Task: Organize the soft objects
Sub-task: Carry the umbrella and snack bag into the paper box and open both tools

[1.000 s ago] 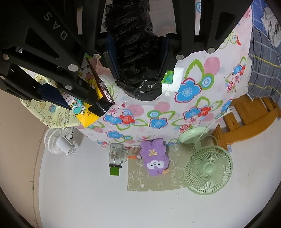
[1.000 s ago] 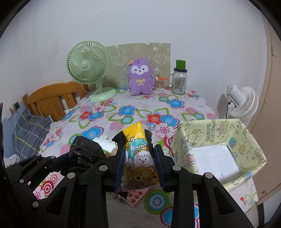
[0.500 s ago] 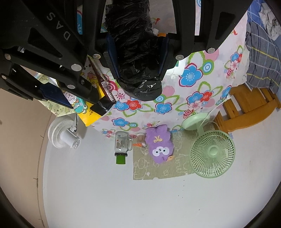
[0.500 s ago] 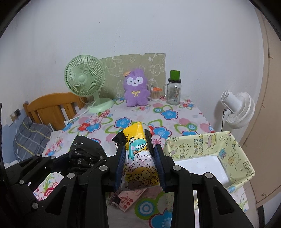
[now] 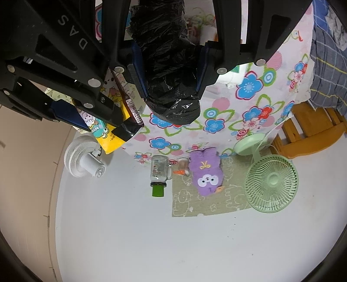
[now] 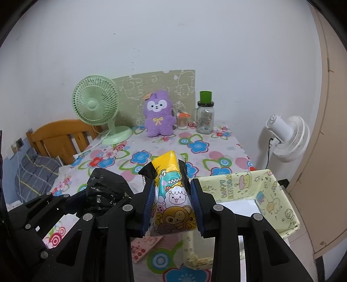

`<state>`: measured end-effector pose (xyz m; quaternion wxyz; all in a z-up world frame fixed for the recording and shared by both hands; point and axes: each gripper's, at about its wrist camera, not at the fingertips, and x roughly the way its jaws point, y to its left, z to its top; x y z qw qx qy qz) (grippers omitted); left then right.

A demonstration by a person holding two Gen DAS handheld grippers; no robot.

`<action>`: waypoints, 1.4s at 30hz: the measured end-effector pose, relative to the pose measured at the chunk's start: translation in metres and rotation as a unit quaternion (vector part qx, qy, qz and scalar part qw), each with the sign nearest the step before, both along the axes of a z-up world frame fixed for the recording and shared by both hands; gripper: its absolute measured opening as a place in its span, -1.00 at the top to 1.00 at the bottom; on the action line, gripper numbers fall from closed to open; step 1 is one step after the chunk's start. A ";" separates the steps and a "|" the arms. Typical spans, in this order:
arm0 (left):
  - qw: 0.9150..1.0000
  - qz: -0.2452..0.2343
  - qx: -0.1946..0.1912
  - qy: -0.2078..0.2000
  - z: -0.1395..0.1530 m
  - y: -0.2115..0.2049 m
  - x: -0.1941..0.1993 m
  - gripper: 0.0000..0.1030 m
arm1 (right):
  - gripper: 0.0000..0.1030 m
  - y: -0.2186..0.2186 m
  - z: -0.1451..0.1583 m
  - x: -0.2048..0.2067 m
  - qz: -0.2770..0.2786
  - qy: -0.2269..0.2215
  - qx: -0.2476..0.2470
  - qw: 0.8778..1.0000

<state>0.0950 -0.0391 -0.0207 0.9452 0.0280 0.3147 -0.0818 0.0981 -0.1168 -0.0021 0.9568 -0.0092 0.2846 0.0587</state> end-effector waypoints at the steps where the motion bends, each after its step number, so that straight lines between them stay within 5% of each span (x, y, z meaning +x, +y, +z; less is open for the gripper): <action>1: 1.000 -0.001 0.002 0.001 -0.001 -0.003 0.001 0.17 | 0.28 -0.005 -0.001 0.002 -0.002 0.002 0.001 1.000; 42: 0.999 -0.031 0.008 0.011 -0.013 -0.104 0.056 0.15 | 0.28 -0.118 -0.010 0.052 -0.049 0.016 0.003 0.999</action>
